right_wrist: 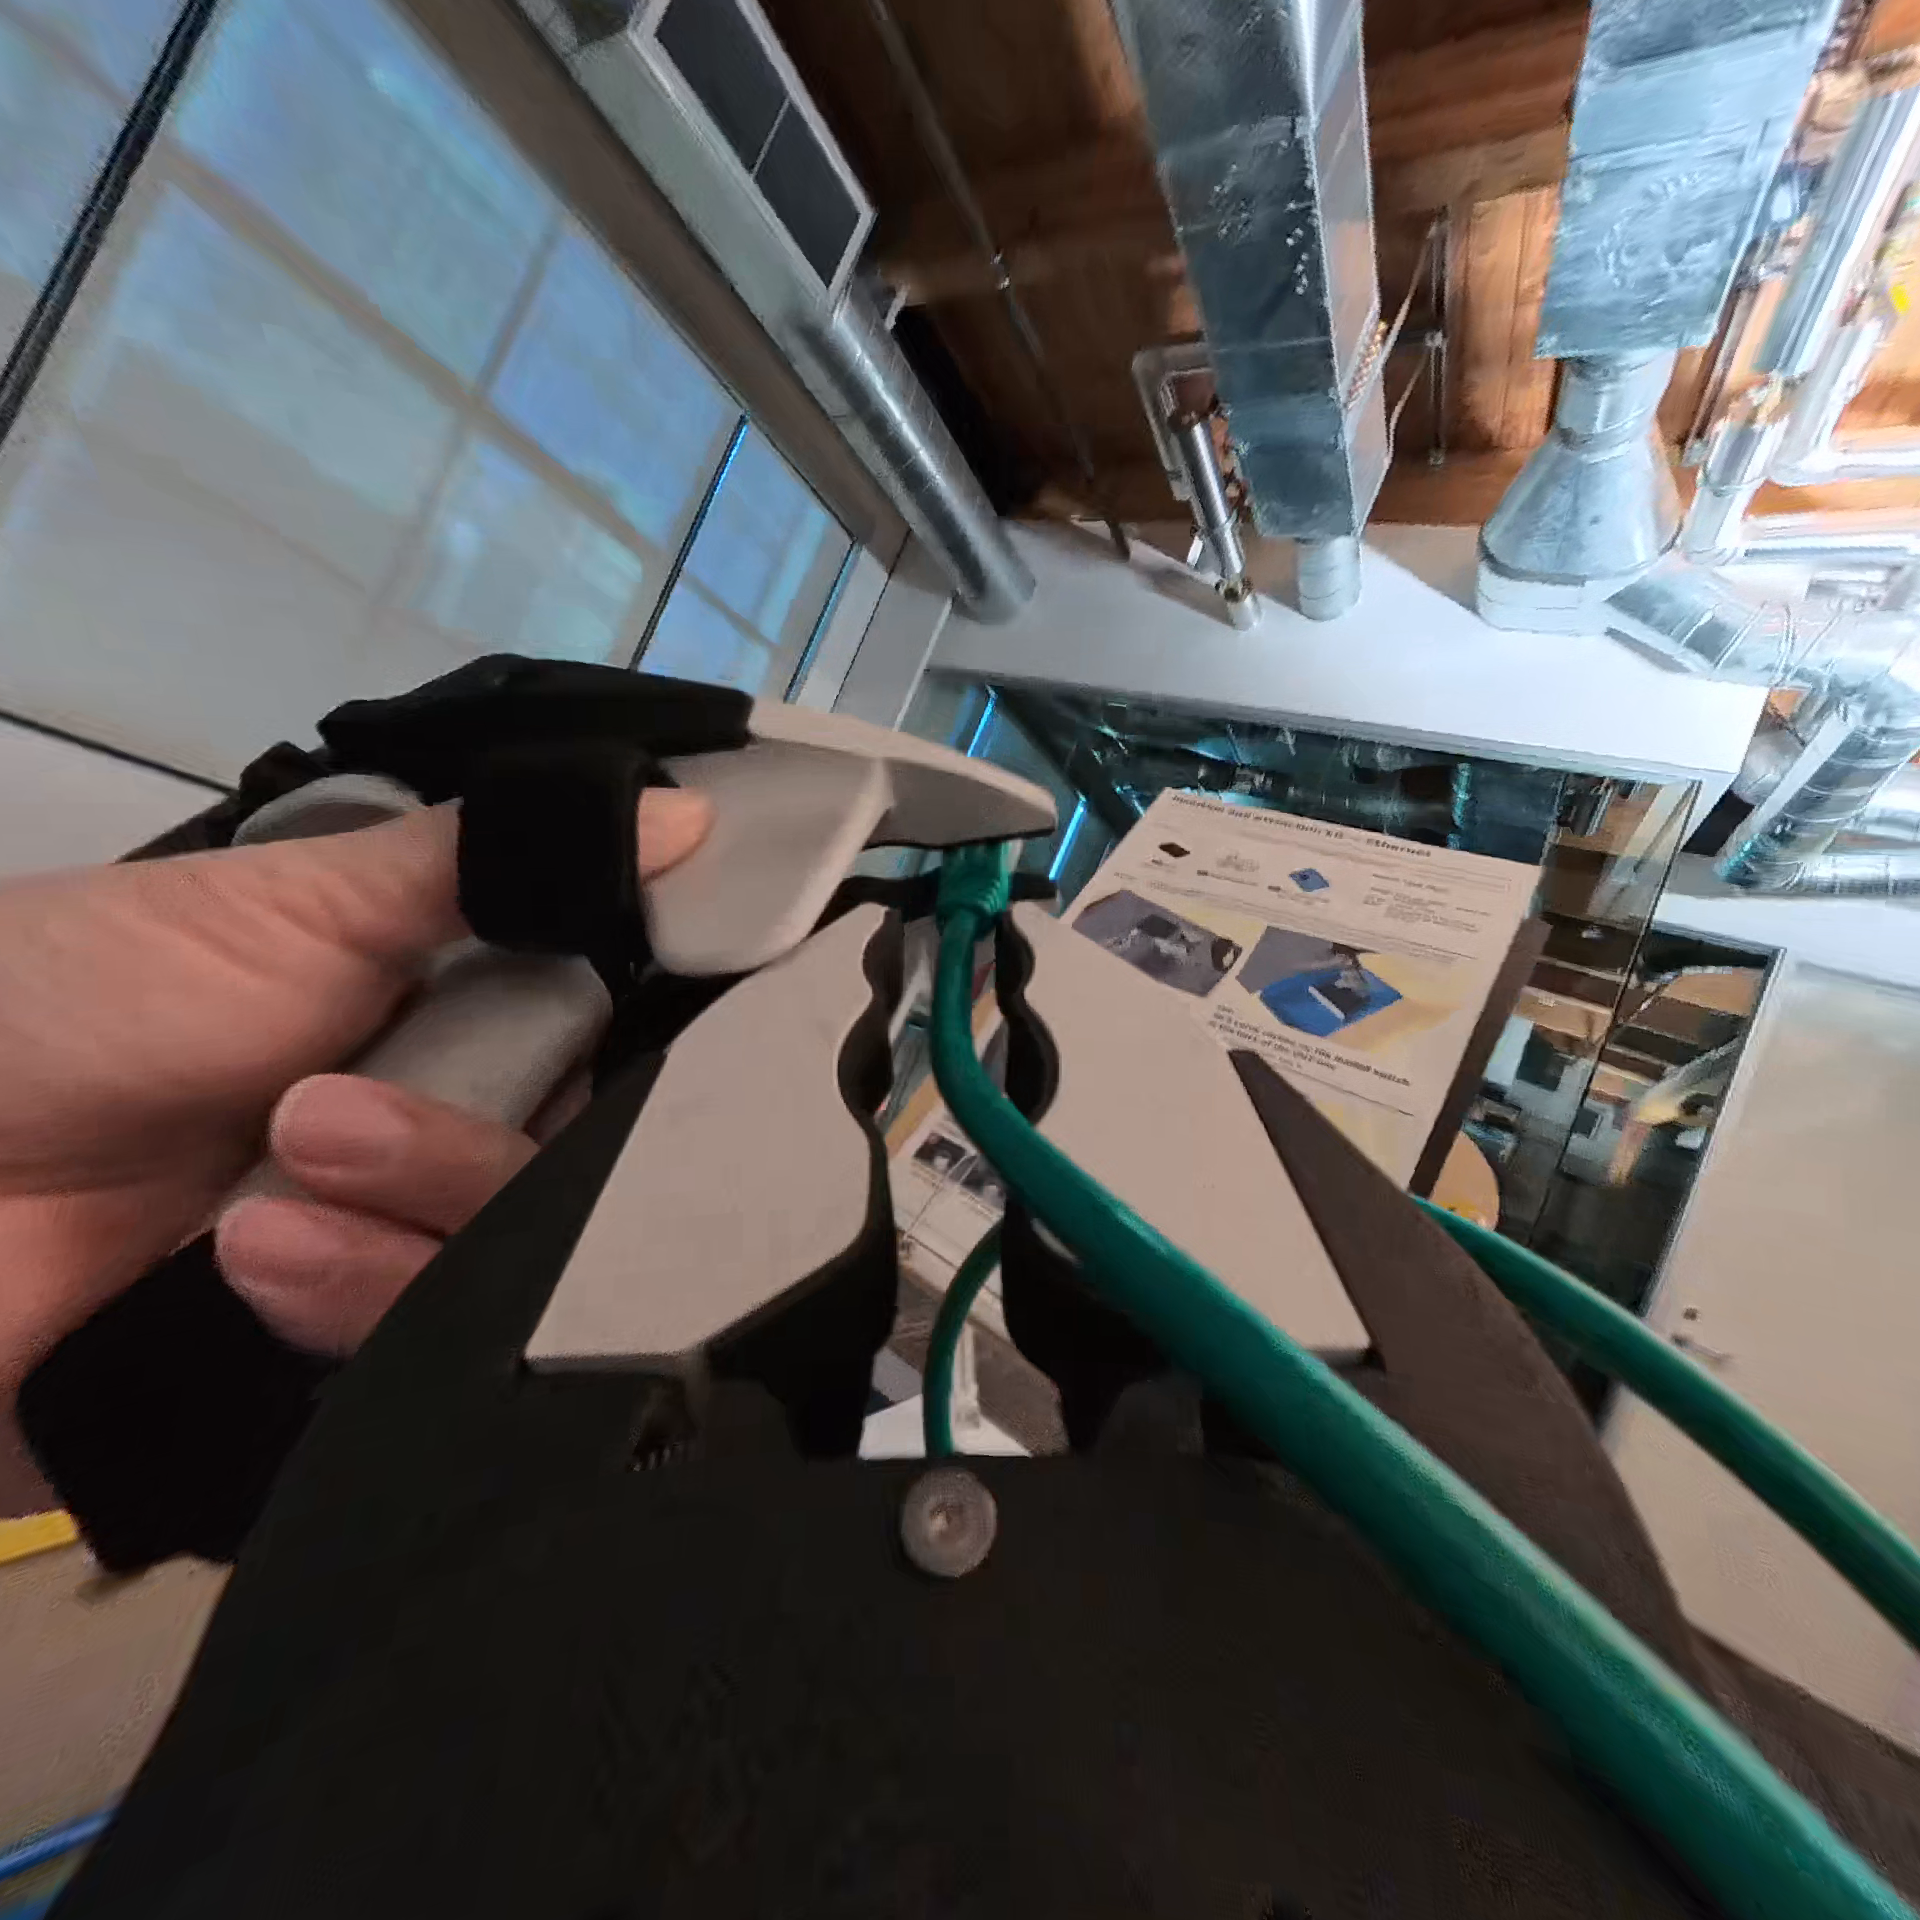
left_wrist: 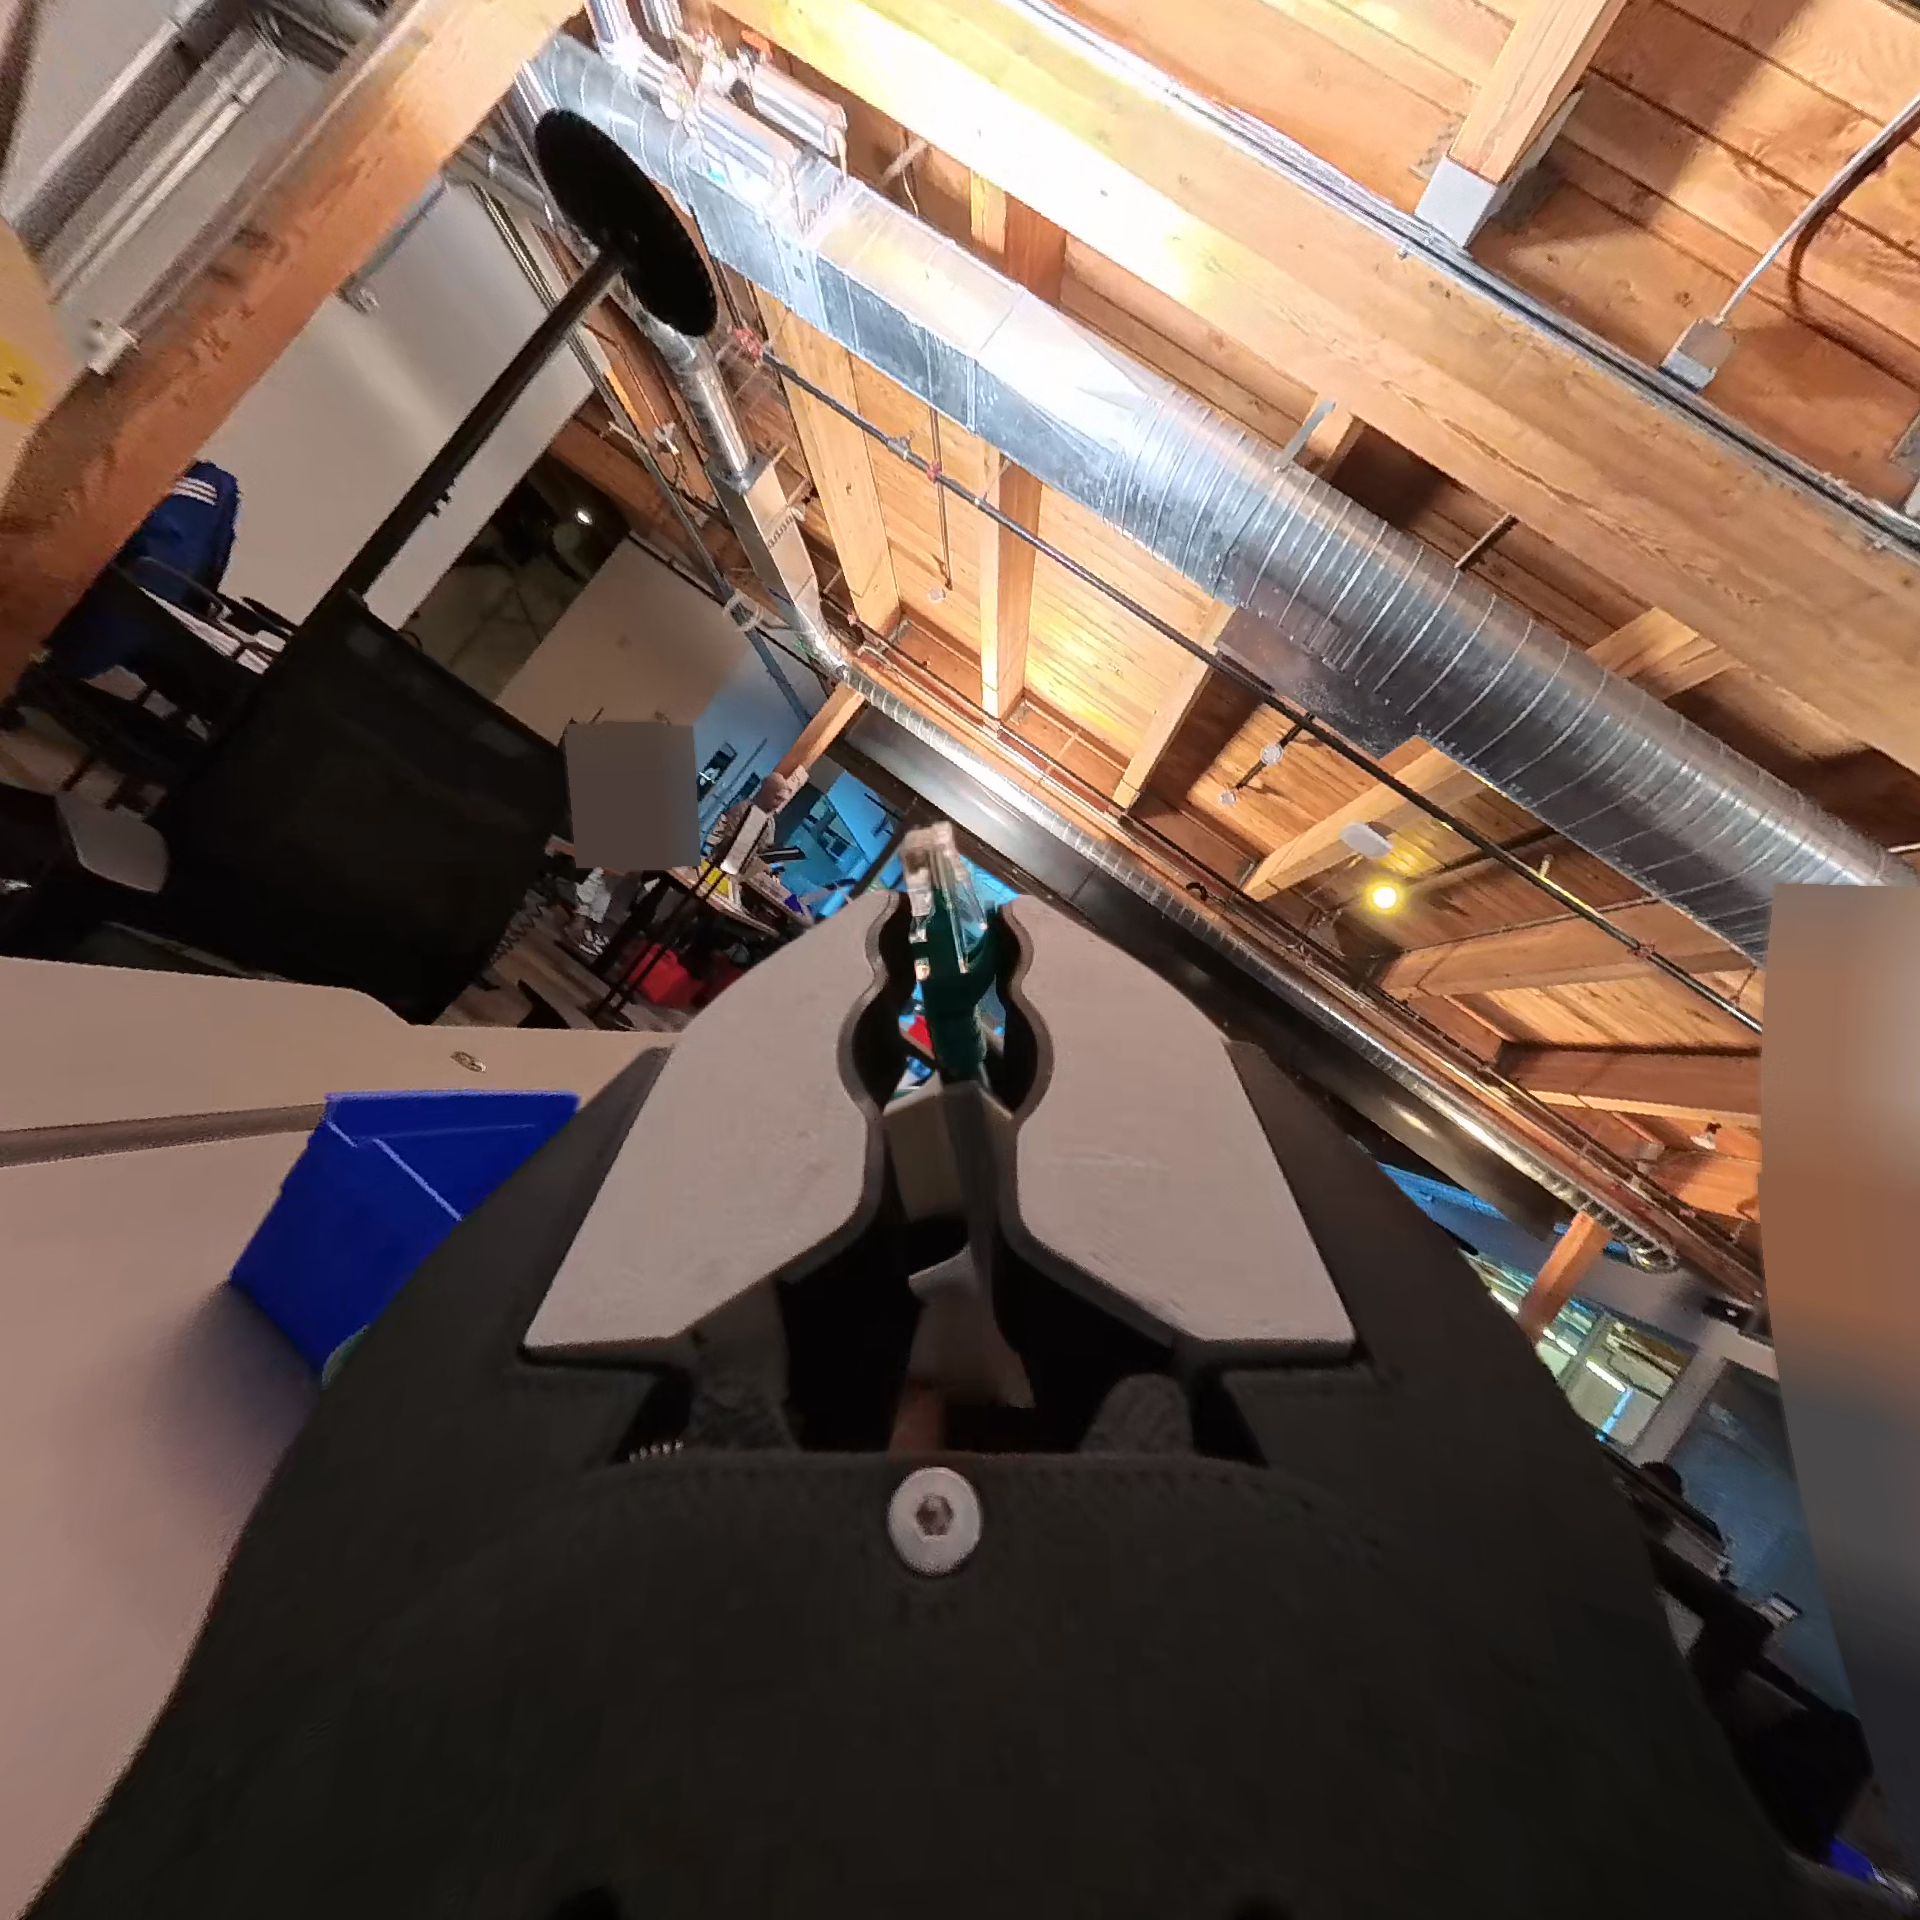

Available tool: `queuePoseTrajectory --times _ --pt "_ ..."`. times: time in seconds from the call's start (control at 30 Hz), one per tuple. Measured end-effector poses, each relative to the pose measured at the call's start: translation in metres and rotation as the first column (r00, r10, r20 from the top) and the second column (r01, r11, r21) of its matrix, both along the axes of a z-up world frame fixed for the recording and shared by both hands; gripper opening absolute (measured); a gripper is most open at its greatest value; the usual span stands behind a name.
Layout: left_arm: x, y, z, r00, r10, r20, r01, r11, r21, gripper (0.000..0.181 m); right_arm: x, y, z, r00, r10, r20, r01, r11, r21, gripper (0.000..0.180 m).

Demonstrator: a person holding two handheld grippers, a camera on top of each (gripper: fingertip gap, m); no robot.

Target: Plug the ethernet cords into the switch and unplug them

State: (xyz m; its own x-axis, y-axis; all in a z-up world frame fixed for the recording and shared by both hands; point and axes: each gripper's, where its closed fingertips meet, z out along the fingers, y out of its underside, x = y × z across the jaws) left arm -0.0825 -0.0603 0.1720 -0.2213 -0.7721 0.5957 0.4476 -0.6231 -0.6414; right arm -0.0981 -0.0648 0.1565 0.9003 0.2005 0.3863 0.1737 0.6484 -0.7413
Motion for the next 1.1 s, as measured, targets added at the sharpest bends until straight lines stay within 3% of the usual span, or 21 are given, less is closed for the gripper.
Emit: queuePoseTrajectory --times 0.5,0.7,1.1 --pt "-0.006 0.001 0.003 0.999 0.045 0.022 -0.045 0.999 0.015 0.014 -0.001 -0.008 0.002 1.0 0.015 0.027 -0.015 1.0 0.004 0.007" --pt "-0.003 -0.002 0.002 0.997 0.071 -0.004 -0.071 0.996 0.05 0.014 0.001 -0.007 0.001 0.994 -0.065 0.087 0.065 0.998 0.008 0.008" --pt "-0.001 -0.005 0.001 0.996 0.093 0.002 -0.093 0.994 0.05 0.014 0.004 -0.011 0.002 0.994 -0.074 0.081 0.072 0.997 0.02 0.007"
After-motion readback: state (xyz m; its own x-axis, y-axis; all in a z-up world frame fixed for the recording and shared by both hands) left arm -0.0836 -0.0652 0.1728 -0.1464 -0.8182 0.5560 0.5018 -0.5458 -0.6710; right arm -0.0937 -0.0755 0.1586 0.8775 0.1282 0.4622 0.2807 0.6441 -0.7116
